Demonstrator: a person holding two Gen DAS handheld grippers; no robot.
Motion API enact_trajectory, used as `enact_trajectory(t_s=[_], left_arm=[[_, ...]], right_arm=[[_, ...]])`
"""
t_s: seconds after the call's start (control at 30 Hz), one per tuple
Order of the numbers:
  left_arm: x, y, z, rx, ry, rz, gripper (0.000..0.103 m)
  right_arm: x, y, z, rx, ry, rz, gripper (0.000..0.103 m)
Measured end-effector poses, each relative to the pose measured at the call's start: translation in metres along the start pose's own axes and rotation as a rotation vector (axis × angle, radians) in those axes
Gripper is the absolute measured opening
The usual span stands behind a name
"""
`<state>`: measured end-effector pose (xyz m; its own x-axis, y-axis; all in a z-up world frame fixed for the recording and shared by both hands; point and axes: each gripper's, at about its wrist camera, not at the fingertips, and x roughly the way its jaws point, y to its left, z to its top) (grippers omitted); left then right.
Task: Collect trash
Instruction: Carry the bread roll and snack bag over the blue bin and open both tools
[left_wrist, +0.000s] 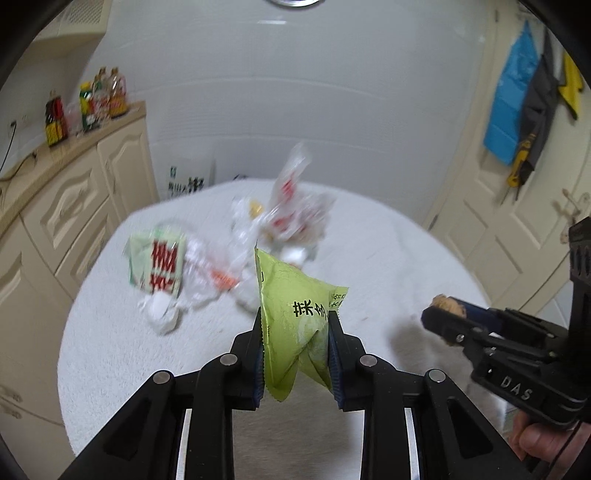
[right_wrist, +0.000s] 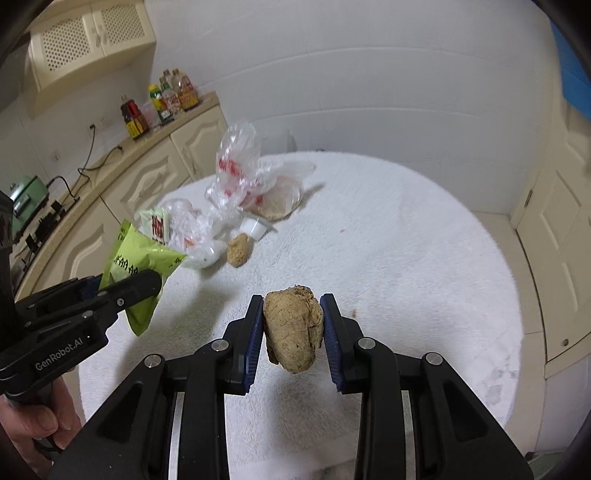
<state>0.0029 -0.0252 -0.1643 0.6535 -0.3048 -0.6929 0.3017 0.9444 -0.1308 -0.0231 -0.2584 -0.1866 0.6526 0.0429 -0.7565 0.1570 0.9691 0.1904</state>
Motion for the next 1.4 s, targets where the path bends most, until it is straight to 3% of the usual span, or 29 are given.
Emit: enact_trajectory(t_s=[0.4,0.8,1.07,1.4], left_arm=[[-0.049,-0.088,0.016,0.127,-0.103,-0.098,0.024],[-0.043,-0.188,0.026,0.242,-0.133,-0.239,0.024],[0.003,-0.25,0.035,0.315,-0.083,-0.343,0.024],[0.089,-0.307,0.031,0.359,0.102,-0.428,0.024]], right_arm=[[-0.084,-0.046,0.003,0.063,-0.149,-0.051,0.031],[-0.169,-0.127,-0.017,0.198,-0.275,-0.198,0.031],[-0.212,-0.197,-0.038,0.329,-0.311,-0.327,0.031],[-0.206,-0.294,-0.085,0.517,-0.235,-0.4,0.031]])
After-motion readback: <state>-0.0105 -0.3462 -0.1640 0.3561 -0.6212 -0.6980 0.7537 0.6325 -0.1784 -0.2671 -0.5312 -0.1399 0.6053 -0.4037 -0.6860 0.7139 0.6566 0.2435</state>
